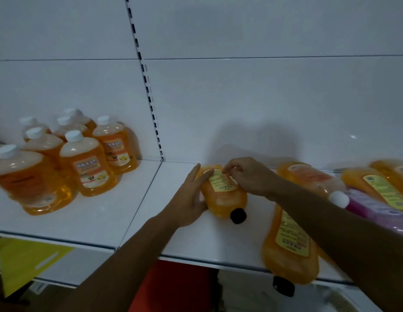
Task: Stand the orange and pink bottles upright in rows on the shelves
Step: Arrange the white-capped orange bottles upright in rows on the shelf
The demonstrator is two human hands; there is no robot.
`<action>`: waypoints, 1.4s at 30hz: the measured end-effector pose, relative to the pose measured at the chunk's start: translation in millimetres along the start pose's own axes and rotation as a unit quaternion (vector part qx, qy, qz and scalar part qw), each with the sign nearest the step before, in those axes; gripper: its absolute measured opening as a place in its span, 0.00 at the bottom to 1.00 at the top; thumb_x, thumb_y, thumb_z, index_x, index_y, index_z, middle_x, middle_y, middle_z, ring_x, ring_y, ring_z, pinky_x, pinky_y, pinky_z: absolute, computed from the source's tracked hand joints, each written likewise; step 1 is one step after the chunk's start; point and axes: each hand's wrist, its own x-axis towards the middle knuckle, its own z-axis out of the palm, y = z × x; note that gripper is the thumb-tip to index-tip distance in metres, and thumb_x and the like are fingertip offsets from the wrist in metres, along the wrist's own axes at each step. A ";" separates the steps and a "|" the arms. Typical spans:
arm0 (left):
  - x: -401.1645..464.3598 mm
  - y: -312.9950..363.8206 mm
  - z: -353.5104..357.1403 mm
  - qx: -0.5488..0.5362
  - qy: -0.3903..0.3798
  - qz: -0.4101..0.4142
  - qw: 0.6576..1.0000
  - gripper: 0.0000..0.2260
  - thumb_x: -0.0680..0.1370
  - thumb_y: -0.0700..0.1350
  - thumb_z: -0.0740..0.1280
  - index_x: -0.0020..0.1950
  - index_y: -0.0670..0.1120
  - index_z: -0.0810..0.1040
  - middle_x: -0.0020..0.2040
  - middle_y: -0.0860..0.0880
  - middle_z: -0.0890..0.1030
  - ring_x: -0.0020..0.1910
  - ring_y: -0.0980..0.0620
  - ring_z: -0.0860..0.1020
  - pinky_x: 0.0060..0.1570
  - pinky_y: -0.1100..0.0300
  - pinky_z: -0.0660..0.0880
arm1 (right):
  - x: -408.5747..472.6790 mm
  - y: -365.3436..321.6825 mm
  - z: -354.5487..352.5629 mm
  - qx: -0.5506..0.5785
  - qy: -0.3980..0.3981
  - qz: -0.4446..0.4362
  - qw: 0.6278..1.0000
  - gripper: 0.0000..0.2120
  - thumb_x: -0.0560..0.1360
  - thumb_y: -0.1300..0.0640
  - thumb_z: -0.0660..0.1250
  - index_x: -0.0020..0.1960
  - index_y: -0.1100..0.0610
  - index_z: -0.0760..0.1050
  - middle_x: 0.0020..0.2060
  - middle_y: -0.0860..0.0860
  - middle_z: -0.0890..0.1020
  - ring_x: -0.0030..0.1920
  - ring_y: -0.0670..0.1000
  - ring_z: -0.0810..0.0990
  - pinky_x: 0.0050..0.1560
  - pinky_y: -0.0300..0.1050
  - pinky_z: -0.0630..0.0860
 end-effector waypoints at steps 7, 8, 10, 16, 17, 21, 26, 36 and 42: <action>-39.3 -19.2 -76.6 -0.090 0.107 -0.087 0.986 0.26 0.72 0.62 0.68 0.65 0.49 0.75 0.57 0.52 0.81 0.55 0.56 0.80 0.50 0.57 0.79 | 14.8 -72.9 25.3 0.193 -0.105 -0.078 0.973 0.34 0.70 0.28 0.59 0.63 0.54 0.75 0.57 0.49 0.81 0.54 0.50 0.80 0.55 0.47 0.79; -47.6 -17.6 -88.2 -0.096 0.127 -0.105 0.982 0.25 0.72 0.64 0.65 0.62 0.49 0.76 0.55 0.53 0.82 0.52 0.57 0.80 0.49 0.58 0.80 | 18.5 -83.8 32.5 0.177 -0.112 -0.104 0.972 0.32 0.70 0.30 0.62 0.64 0.52 0.73 0.58 0.48 0.80 0.54 0.49 0.80 0.53 0.46 0.78; -66.6 -15.5 -107.7 -0.097 0.158 -0.113 0.976 0.22 0.73 0.63 0.63 0.59 0.50 0.78 0.53 0.53 0.83 0.50 0.57 0.81 0.47 0.59 0.80 | 27.8 -103.2 50.1 0.138 -0.097 -0.158 0.973 0.30 0.70 0.41 0.72 0.67 0.52 0.70 0.59 0.49 0.79 0.54 0.48 0.81 0.52 0.45 0.80; -139.4 -7.2 -152.6 -0.036 0.246 -0.175 0.953 0.10 0.78 0.58 0.64 0.55 0.55 0.77 0.47 0.61 0.83 0.44 0.61 0.80 0.40 0.64 0.76 | 42.0 -165.5 112.1 0.185 -0.104 -0.271 0.939 0.22 0.70 0.51 0.75 0.61 0.54 0.74 0.52 0.47 0.83 0.50 0.45 0.83 0.51 0.48 0.82; -154.2 -7.5 -159.0 -0.023 0.268 -0.194 0.943 0.09 0.78 0.58 0.64 0.54 0.56 0.77 0.45 0.63 0.82 0.42 0.62 0.80 0.39 0.65 0.75 | 43.3 -177.5 124.2 0.190 -0.117 -0.286 0.932 0.22 0.70 0.51 0.75 0.61 0.54 0.75 0.52 0.47 0.83 0.50 0.44 0.83 0.52 0.49 0.81; -210.6 -5.1 -188.0 0.024 0.328 -0.254 0.909 0.12 0.73 0.58 0.72 0.53 0.59 0.76 0.45 0.62 0.82 0.44 0.62 0.80 0.41 0.66 0.75 | 40.5 -226.7 175.1 0.182 -0.157 -0.338 0.910 0.22 0.70 0.47 0.74 0.61 0.51 0.75 0.53 0.45 0.82 0.53 0.44 0.81 0.53 0.50 0.80; -268.1 -19.2 -234.1 0.029 0.380 -0.289 0.878 0.24 0.67 0.62 0.73 0.59 0.55 0.74 0.52 0.59 0.82 0.50 0.62 0.80 0.49 0.63 0.79 | 34.2 -292.7 239.1 0.211 -0.165 -0.369 0.890 0.22 0.71 0.49 0.74 0.63 0.52 0.74 0.53 0.47 0.81 0.53 0.46 0.81 0.53 0.50 0.80; -305.0 -155.6 -359.6 -0.019 0.440 -0.271 0.856 0.23 0.72 0.49 0.75 0.63 0.52 0.70 0.56 0.54 0.80 0.52 0.58 0.80 0.52 0.51 0.80 | 99.1 -414.1 361.1 0.258 -0.081 -0.319 0.908 0.24 0.75 0.52 0.70 0.69 0.49 0.69 0.56 0.43 0.77 0.51 0.41 0.76 0.41 0.22 0.71; -287.0 -235.6 -436.4 -0.022 0.427 -0.259 0.866 0.20 0.72 0.45 0.74 0.61 0.53 0.72 0.57 0.52 0.78 0.48 0.71 0.76 0.43 0.74 0.74 | 161.8 -472.1 408.8 0.240 -0.027 -0.292 0.925 0.32 0.74 0.50 0.71 0.74 0.48 0.62 0.65 0.47 0.75 0.61 0.47 0.75 0.57 0.38 0.76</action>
